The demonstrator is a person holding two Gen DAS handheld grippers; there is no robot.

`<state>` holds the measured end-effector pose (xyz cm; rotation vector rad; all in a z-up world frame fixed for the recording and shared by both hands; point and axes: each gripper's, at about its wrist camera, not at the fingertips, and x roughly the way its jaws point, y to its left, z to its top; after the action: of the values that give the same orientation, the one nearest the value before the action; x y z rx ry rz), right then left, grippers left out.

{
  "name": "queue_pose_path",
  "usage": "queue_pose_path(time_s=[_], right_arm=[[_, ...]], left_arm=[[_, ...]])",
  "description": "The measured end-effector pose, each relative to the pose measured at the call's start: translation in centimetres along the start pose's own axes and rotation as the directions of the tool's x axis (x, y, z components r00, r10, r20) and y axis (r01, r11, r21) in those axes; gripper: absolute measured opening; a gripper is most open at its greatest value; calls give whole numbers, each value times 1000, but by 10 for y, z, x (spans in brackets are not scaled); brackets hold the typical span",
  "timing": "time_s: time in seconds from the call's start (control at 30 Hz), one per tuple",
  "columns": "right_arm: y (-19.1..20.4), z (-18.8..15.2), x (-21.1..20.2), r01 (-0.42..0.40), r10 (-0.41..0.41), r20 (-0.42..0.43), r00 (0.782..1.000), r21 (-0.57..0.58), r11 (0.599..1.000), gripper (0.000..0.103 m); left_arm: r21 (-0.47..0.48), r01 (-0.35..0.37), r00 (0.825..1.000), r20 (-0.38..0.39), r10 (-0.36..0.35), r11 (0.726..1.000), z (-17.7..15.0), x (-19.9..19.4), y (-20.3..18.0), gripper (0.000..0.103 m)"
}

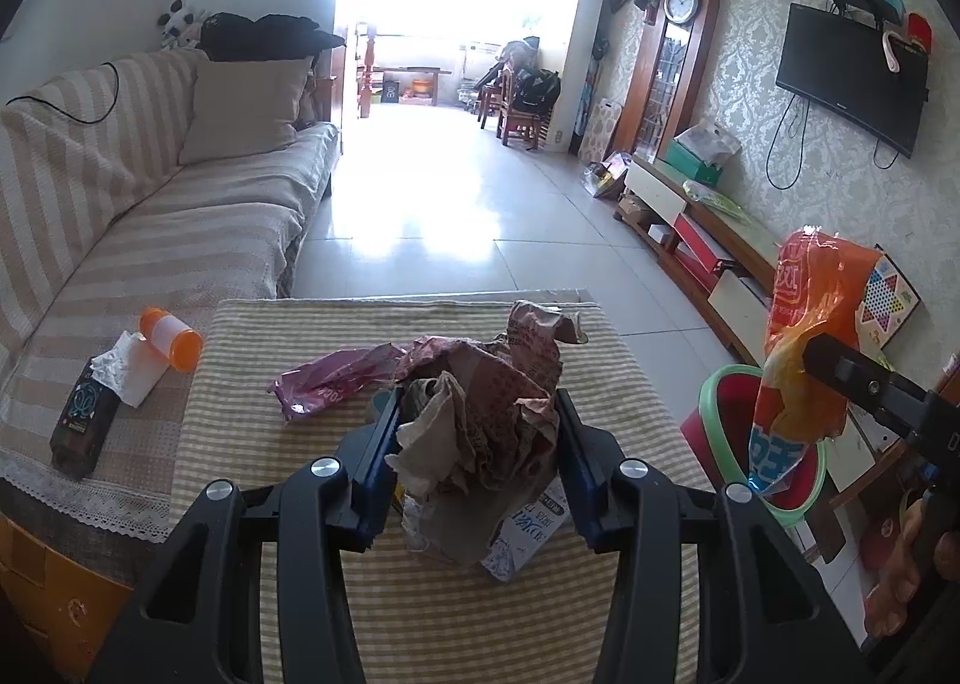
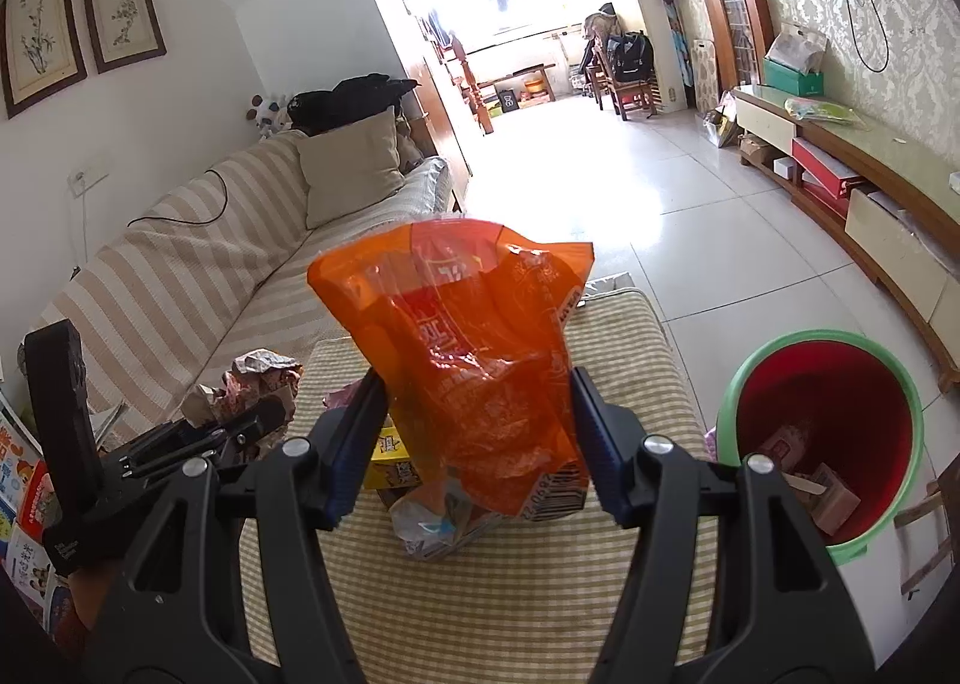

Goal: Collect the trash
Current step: 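Lift and carry the paper and orange bag over the red bin with both tools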

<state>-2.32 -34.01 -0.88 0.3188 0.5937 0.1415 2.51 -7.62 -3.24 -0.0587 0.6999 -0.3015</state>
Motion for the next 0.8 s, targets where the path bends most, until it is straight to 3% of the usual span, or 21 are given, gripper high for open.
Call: queue_pose_path(time_s=[0.47, 0.8], right_arm=[[-25, 3, -16, 33, -36, 49, 998, 49, 998, 59], [-38, 6, -21, 85, -88, 70, 994, 47, 995, 60]], left_arm=[[56, 43, 999, 11, -43, 998, 13, 10, -41, 44], [64, 123, 992, -50, -120, 990, 6, 34, -67, 44]])
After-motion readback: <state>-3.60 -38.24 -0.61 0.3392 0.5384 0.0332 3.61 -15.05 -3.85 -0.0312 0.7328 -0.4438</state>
